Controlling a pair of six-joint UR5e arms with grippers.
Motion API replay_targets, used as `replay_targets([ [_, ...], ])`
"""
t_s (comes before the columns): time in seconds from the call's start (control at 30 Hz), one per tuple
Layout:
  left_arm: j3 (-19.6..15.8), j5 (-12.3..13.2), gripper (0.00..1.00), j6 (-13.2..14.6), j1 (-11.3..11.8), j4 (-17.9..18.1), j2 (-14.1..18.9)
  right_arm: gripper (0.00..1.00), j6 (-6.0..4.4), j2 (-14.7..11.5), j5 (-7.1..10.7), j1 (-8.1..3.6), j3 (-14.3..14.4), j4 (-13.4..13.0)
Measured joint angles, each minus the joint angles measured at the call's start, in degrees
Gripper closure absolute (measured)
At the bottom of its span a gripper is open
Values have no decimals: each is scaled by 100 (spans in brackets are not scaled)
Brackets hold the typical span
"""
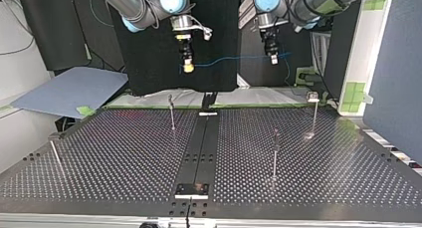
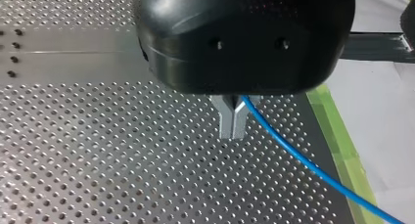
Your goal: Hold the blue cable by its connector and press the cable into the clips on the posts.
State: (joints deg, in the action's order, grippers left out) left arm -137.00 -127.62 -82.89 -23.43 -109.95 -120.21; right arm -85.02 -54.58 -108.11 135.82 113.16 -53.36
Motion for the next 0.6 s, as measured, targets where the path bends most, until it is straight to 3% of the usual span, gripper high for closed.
replay_targets([
  [0.1,0,-124,99,-22,-149,-148,151,100,-48,-142,19,27,-9,143],
  [0.23,0,-171,99,-44,-304,-352,355,100,-124,-366,196,52,-13,368],
  [0.47,0,-181,99,-72,-372,-722,725,100,-221,-749,566,59,-18,646],
  [0.6,0,-187,99,-153,-406,-915,918,100,-292,-914,665,60,-64,689],
])
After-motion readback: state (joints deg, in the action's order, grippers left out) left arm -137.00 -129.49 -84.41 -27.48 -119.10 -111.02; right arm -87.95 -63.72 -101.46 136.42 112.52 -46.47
